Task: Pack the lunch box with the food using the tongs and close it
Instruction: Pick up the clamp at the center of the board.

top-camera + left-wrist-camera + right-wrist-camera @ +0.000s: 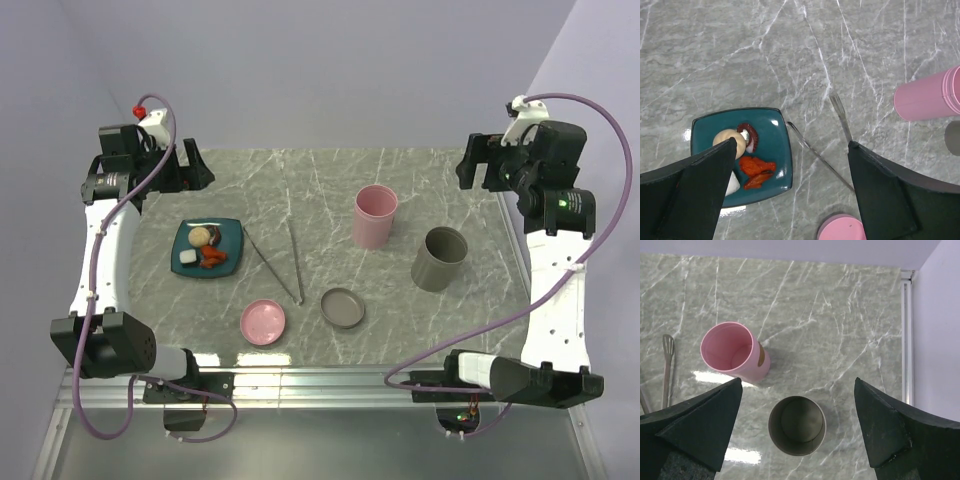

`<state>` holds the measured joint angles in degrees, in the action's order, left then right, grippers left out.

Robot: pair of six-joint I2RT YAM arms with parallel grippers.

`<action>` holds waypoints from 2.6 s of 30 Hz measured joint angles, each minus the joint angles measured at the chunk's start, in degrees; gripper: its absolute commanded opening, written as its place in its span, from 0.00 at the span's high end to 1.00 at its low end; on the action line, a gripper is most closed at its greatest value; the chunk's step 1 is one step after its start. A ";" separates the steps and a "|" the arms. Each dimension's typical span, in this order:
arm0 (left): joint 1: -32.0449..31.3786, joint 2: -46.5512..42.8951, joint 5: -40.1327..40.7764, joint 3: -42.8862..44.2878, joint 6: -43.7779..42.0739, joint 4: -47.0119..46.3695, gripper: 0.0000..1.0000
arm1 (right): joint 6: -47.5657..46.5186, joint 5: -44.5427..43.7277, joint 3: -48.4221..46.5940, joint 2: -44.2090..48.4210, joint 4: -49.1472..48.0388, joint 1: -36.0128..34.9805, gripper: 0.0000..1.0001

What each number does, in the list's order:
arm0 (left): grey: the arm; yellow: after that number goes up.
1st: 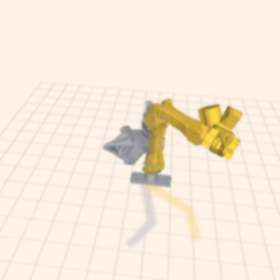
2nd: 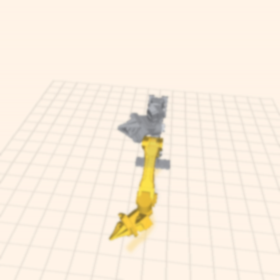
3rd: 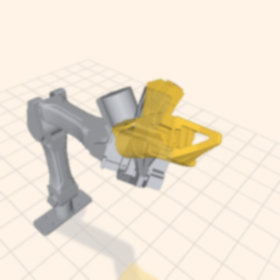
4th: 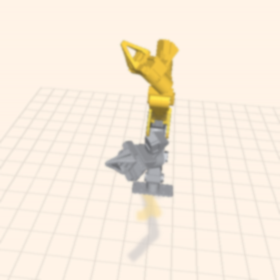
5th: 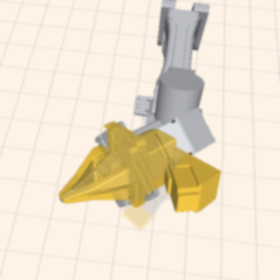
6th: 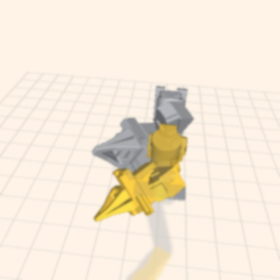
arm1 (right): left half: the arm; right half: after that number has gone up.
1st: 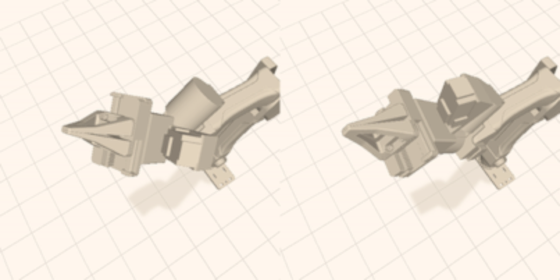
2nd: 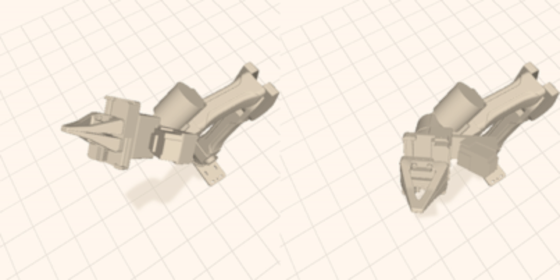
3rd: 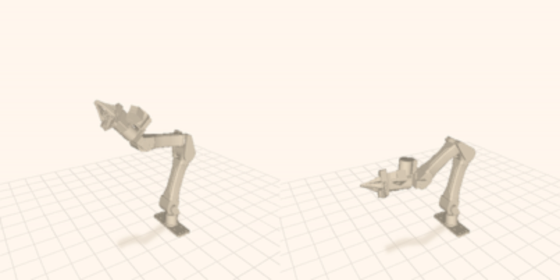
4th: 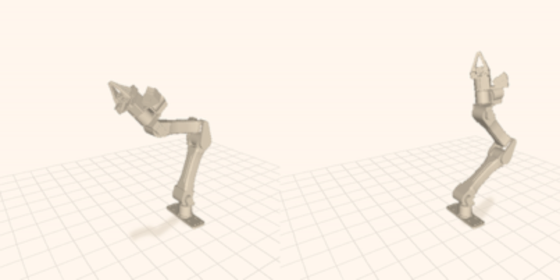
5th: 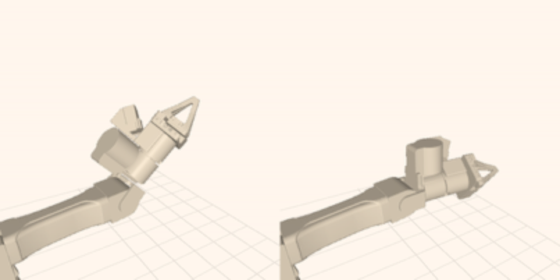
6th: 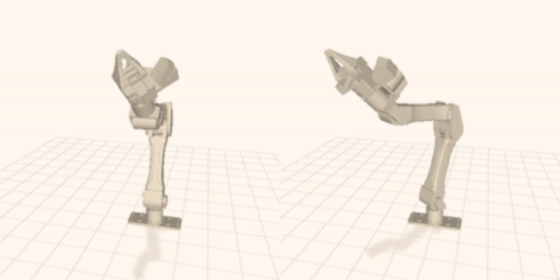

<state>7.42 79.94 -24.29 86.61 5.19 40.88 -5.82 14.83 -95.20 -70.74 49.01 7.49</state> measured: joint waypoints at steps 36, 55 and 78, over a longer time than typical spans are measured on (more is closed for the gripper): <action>-0.37 -9.73 -6.10 -11.63 6.75 -10.97 0.00 | 20.02 -0.22 27.78 -5.55 -28.09 -50.23 0.00; -0.37 -9.73 -5.68 -12.68 8.09 -14.23 0.01 | 24.02 -13.31 28.55 -30.42 -40.02 -60.28 0.00; -0.37 -9.55 -4.79 -13.31 9.33 -16.26 0.01 | 26.40 -20.52 20.20 -39.01 -36.83 -63.34 0.00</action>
<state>7.05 70.39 -29.08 73.30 14.52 24.62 20.58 -5.69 -75.00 -109.75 12.19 -55.86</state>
